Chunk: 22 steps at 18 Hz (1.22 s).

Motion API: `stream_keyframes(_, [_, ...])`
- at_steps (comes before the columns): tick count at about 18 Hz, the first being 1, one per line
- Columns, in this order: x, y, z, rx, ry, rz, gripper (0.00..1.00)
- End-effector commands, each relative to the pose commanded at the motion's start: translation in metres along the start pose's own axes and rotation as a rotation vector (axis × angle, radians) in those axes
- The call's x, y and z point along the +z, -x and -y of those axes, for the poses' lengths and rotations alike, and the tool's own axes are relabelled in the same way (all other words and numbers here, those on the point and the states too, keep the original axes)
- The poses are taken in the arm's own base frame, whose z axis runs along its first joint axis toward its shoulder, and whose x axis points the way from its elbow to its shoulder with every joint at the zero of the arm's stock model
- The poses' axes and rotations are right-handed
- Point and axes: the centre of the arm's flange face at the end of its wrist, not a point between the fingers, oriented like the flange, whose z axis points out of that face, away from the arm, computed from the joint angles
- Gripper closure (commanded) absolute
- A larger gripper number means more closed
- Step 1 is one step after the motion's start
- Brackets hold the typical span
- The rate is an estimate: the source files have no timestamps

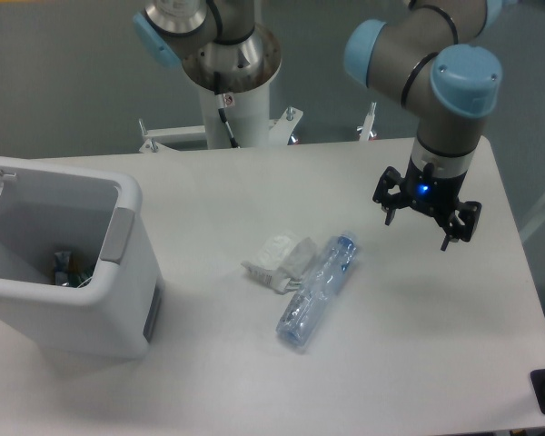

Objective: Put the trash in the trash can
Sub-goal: 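Move the gripper over the clear plastic bottle and lower it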

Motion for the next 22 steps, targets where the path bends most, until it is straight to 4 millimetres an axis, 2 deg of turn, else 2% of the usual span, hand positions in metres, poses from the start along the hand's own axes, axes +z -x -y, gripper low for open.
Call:
stream_keyframes(6, [0.011, -0.008, -0.002, -0.006, -0.006, -0.002, 0.0])
stream_keyframes(11, [0.034, -0.036, -0.002, -0.185, -0.041, 0.022, 0.0])
stream_keyframes(14, [0.044, -0.06, 0.025, -0.165, -0.04, -0.006, 0.0])
stream_keyframes(18, [0.068, -0.096, 0.063, -0.176, -0.026, -0.051, 0.0])
stream_keyframes(22, [0.085, -0.097, 0.077, -0.165, -0.03, -0.048, 0.0])
